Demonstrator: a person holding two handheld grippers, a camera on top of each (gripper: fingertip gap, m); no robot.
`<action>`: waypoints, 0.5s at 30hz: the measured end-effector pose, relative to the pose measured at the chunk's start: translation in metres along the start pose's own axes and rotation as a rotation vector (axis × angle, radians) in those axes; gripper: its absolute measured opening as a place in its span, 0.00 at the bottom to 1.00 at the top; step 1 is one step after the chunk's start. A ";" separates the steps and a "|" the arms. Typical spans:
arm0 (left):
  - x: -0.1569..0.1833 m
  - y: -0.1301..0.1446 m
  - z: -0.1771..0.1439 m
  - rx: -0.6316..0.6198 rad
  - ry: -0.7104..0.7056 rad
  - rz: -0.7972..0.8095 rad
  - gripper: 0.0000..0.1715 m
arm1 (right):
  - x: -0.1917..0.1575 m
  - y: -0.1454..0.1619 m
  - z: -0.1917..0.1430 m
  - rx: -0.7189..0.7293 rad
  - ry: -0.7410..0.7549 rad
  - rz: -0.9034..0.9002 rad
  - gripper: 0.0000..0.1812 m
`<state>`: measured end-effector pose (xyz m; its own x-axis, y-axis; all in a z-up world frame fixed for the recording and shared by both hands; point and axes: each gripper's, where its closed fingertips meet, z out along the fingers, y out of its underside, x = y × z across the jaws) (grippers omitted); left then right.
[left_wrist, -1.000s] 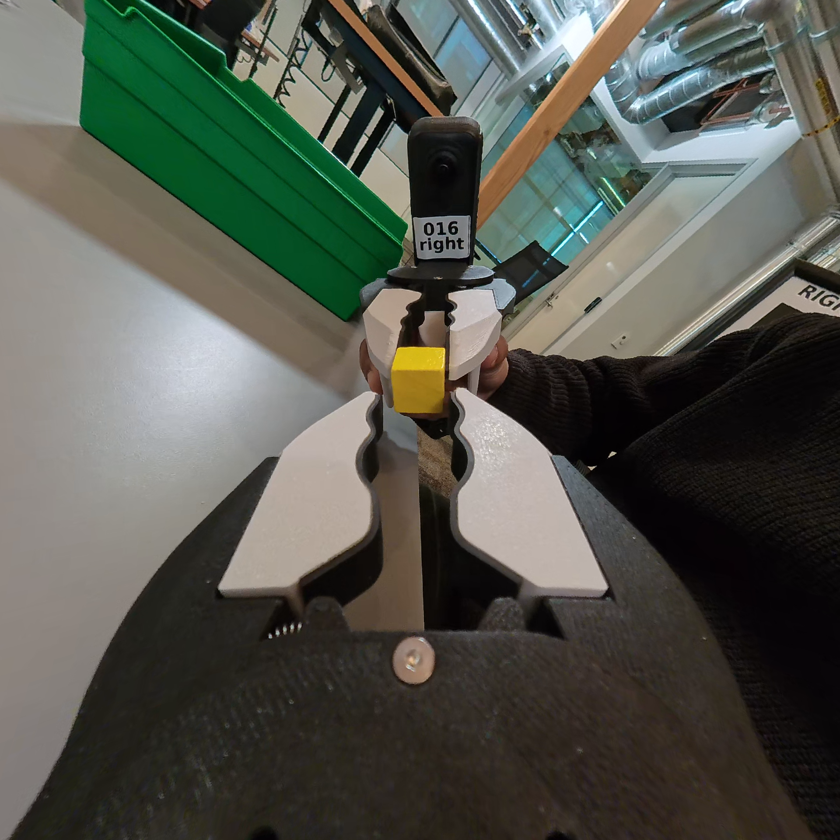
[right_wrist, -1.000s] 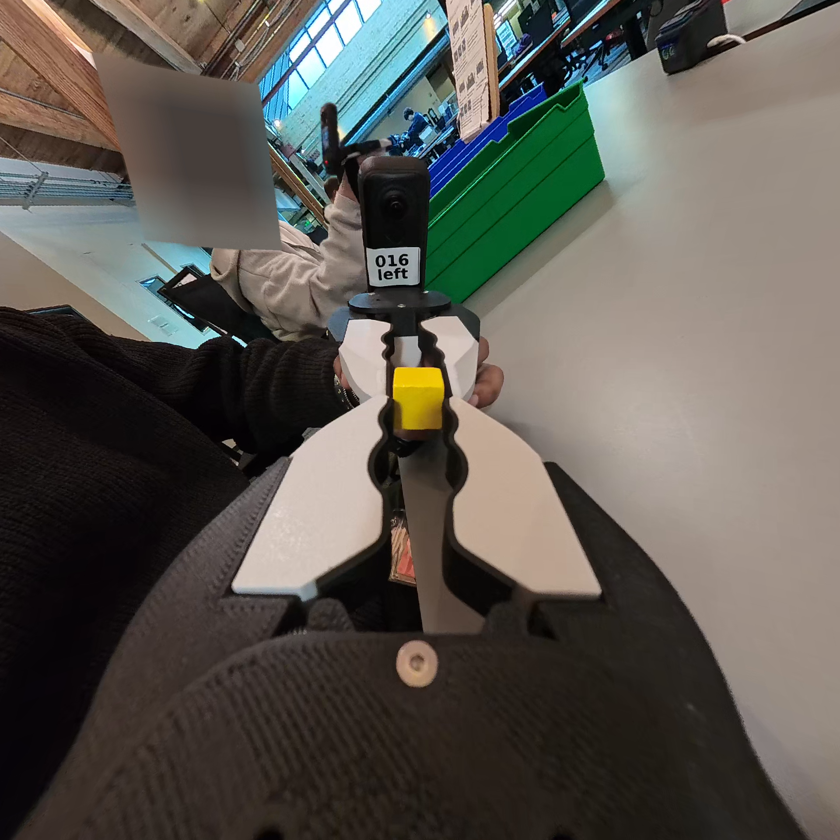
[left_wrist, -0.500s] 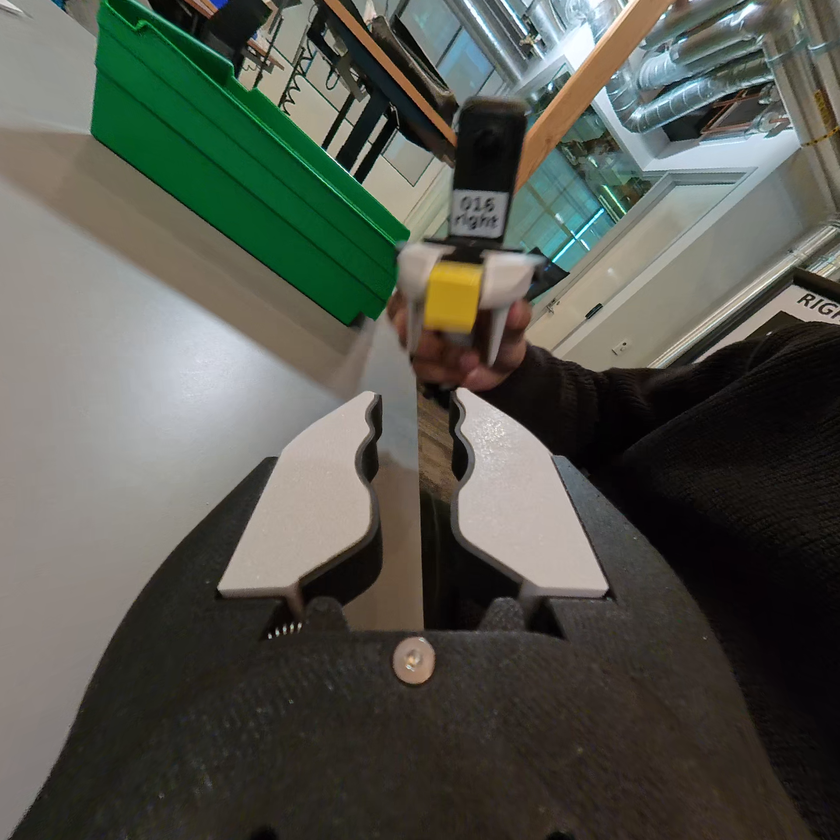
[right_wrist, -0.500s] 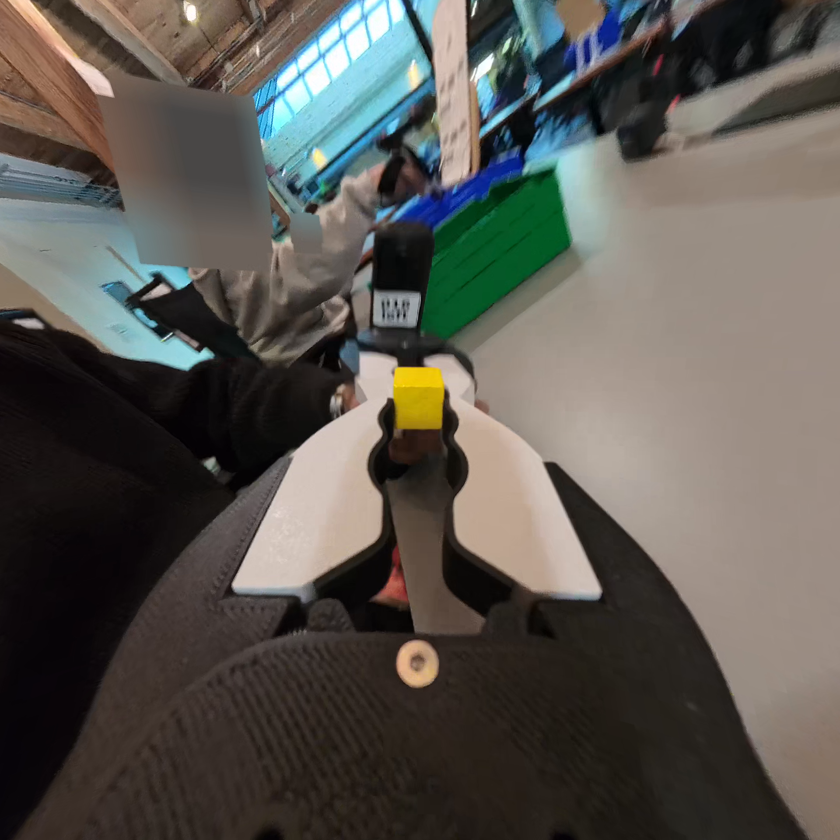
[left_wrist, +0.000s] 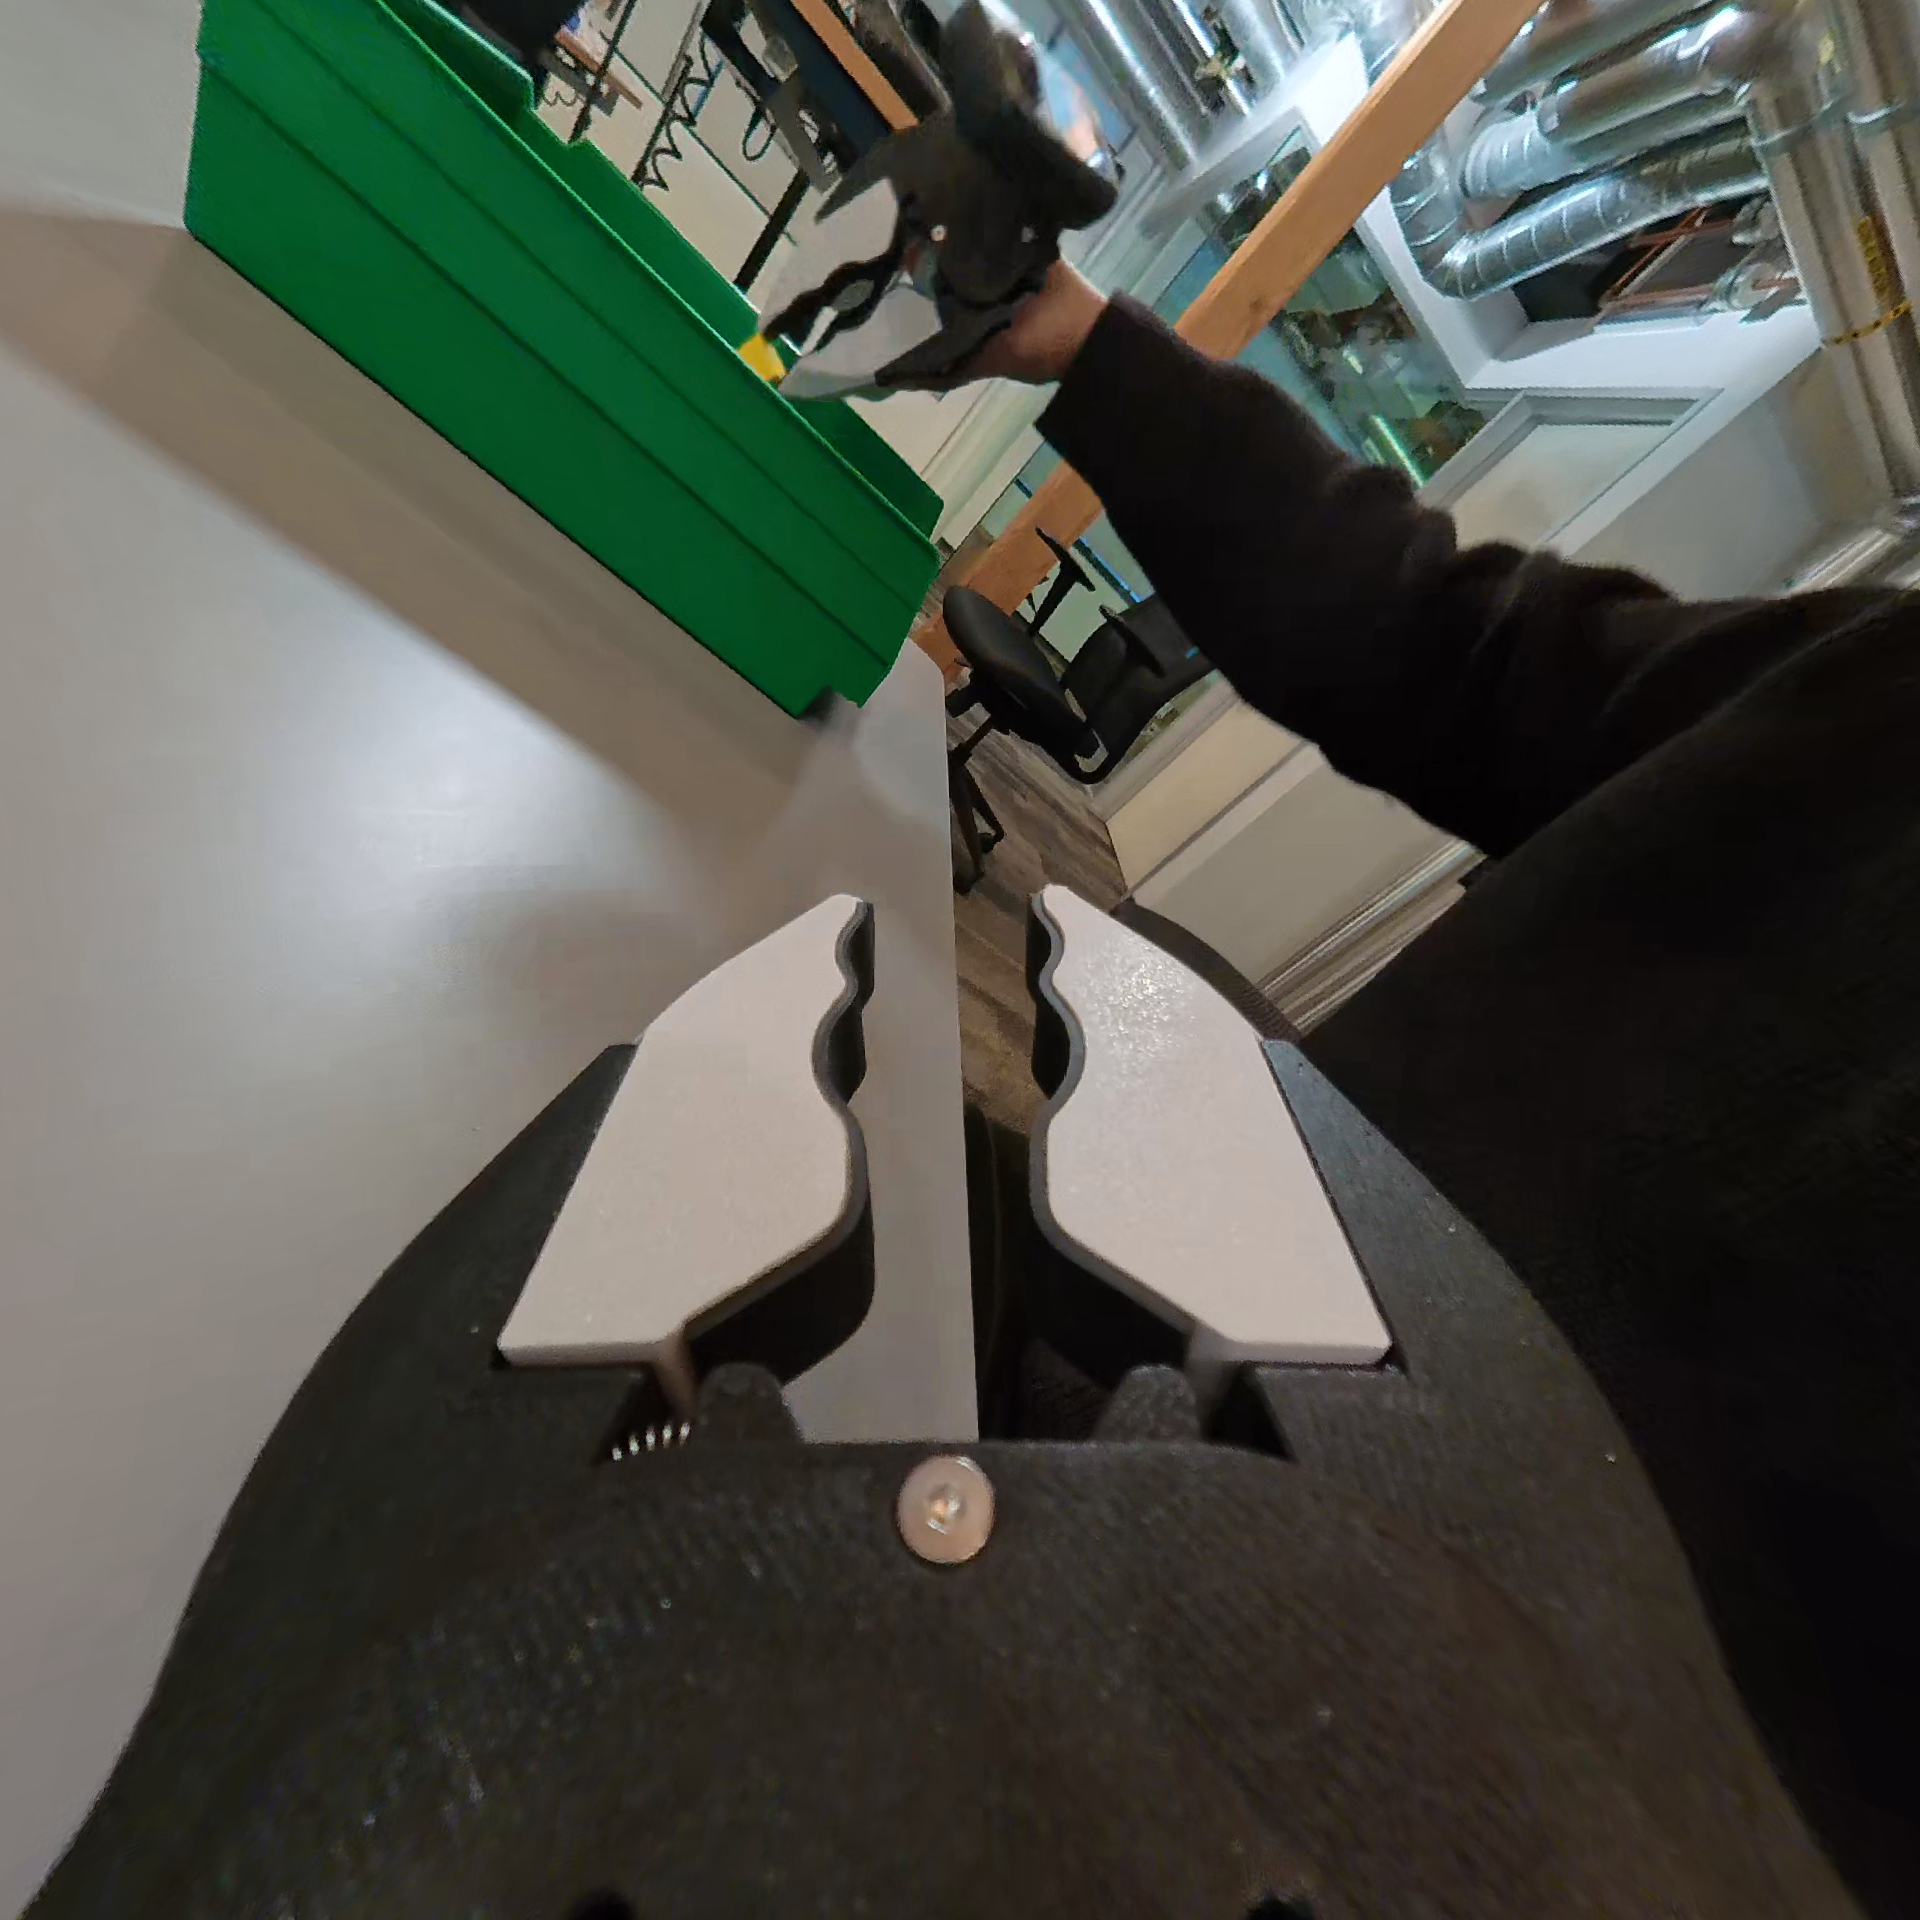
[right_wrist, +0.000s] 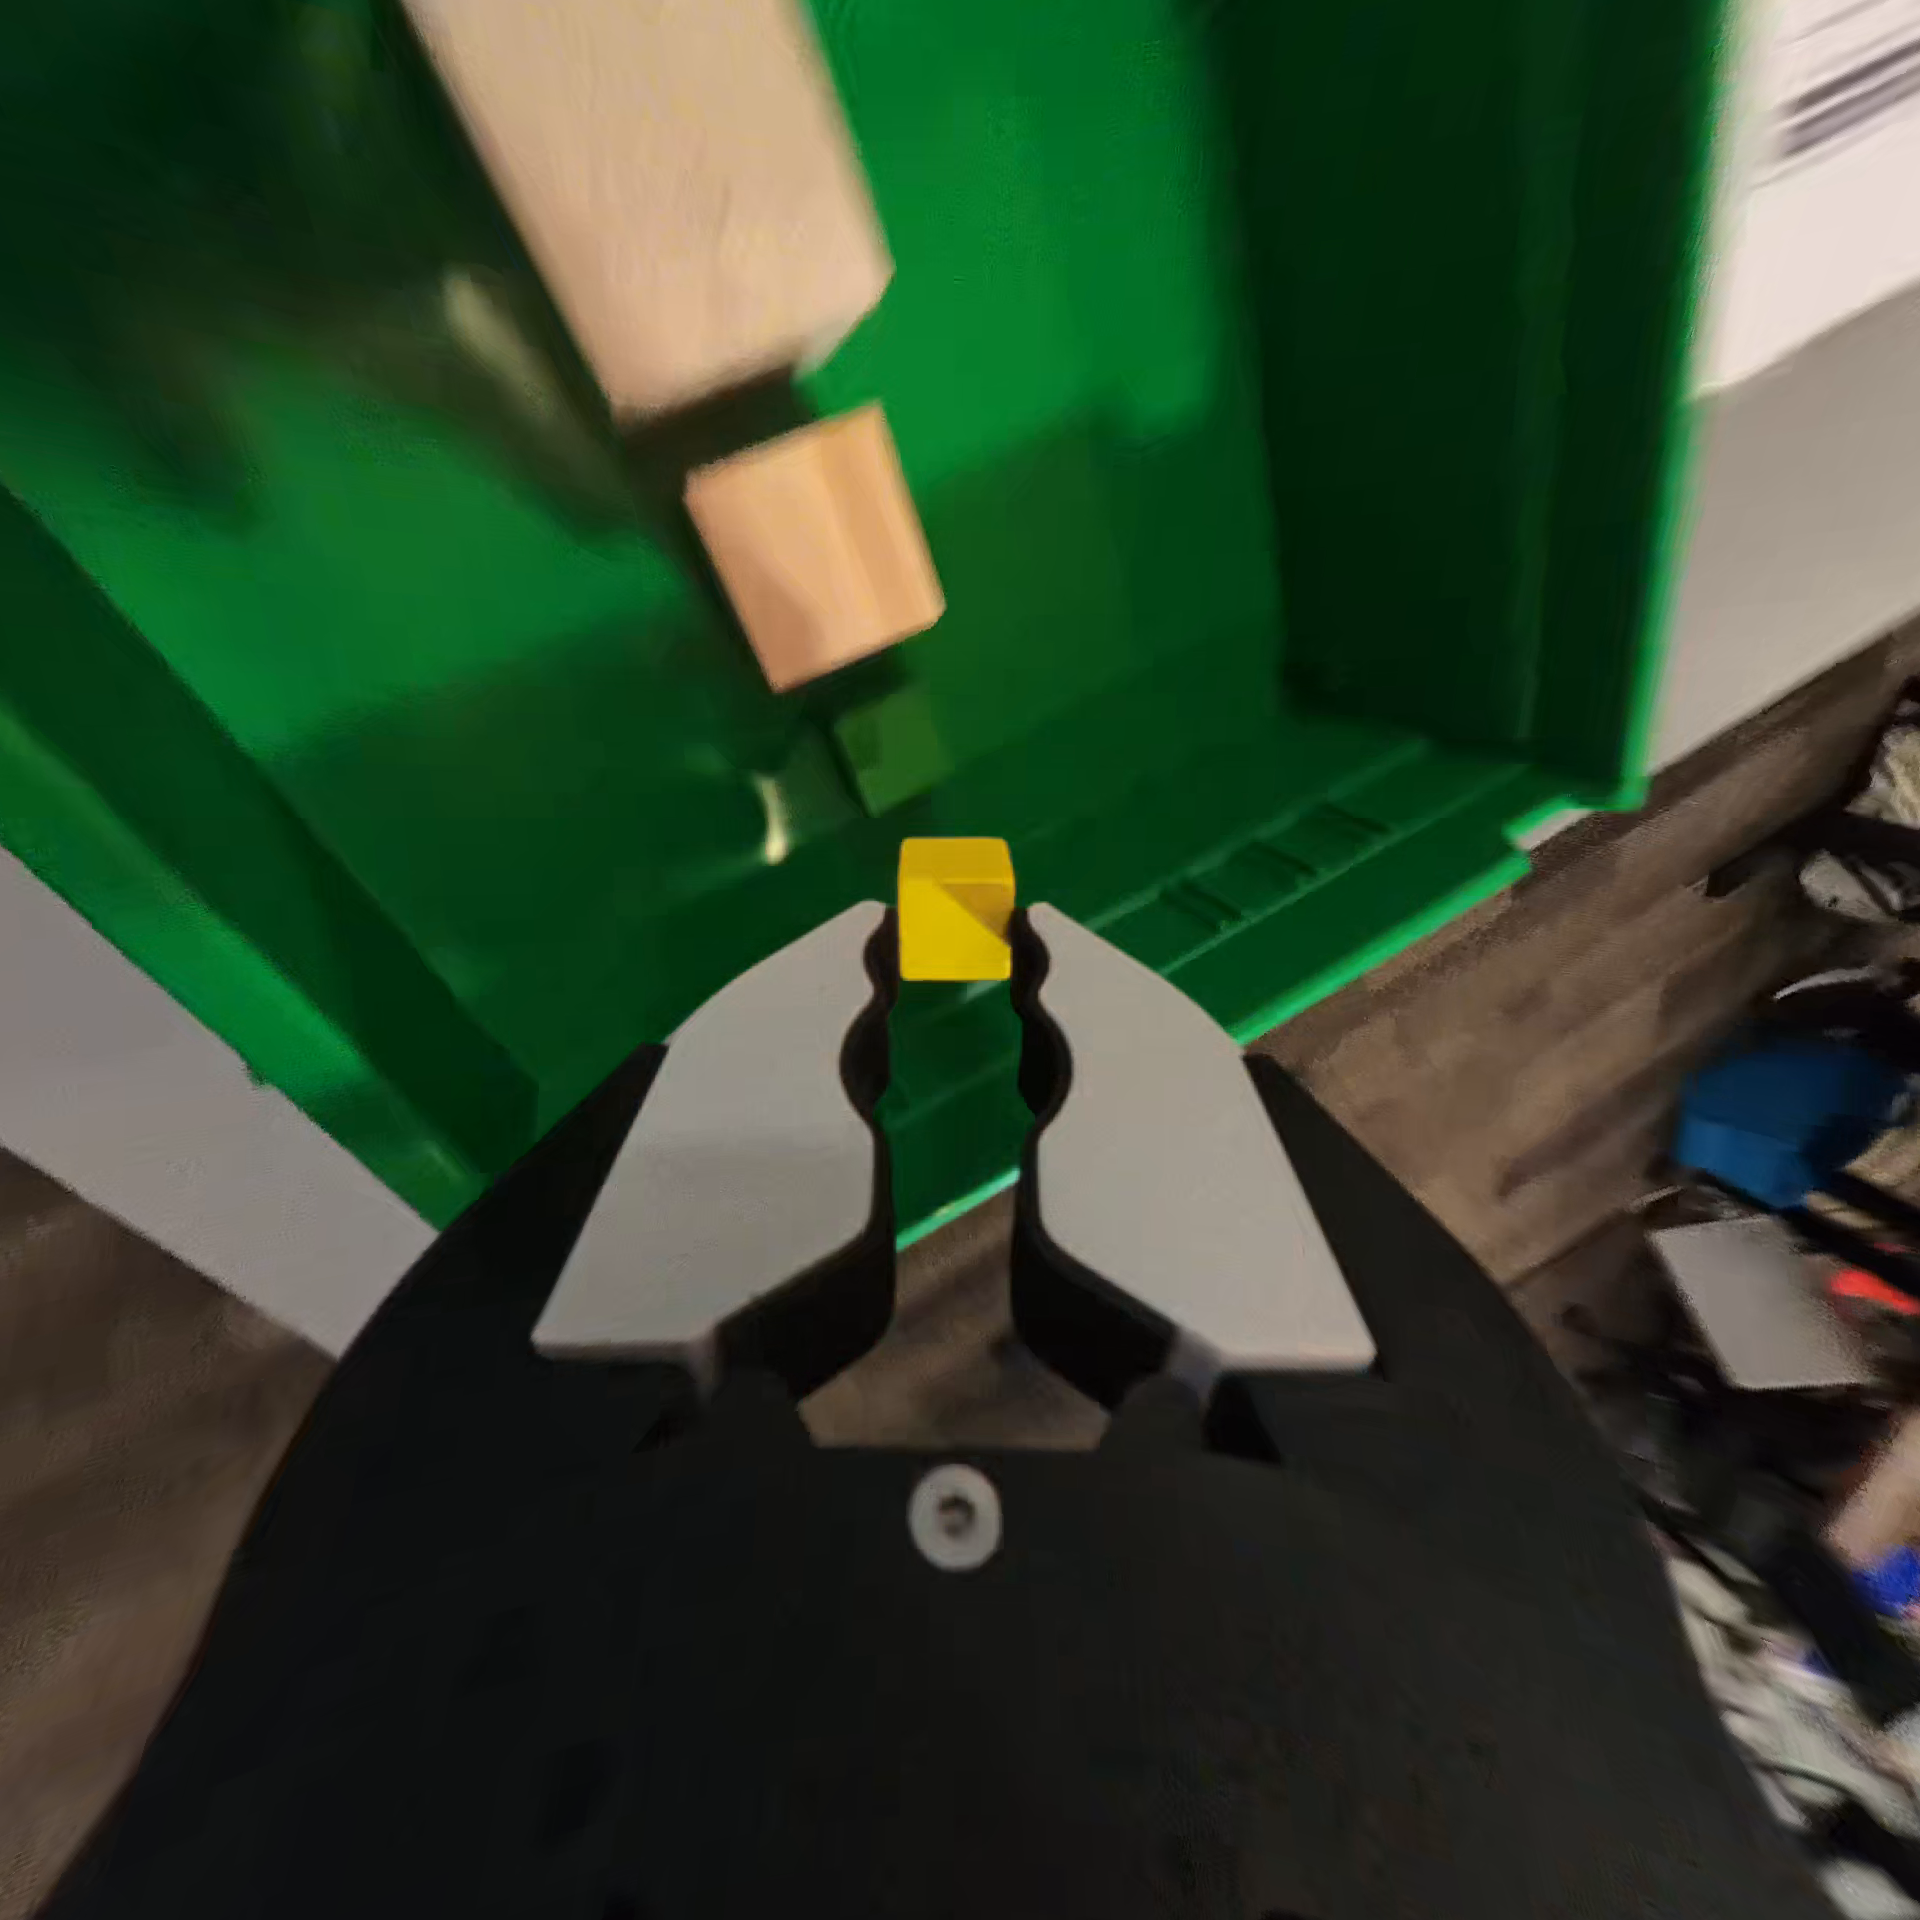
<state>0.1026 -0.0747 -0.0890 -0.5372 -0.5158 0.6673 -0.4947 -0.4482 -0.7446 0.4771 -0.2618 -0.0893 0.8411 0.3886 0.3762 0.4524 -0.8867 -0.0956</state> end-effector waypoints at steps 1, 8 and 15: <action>0.000 0.001 0.001 -0.008 -0.008 0.008 0.16 | -0.005 0.010 0.009 -0.077 -0.036 -0.078 0.12; 0.015 0.021 0.016 -0.117 0.031 0.086 0.15 | -0.010 0.014 0.039 -0.191 -0.160 -0.243 0.12; 0.022 0.032 0.024 -0.169 0.092 0.054 0.16 | -0.011 0.019 0.062 -0.268 -0.233 -0.328 0.12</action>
<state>0.0910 -0.1181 -0.0982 -0.6227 -0.4632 0.6306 -0.5668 -0.2886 -0.7716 0.4944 -0.2672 -0.1519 0.7248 0.6770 0.1275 0.6382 -0.7296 0.2457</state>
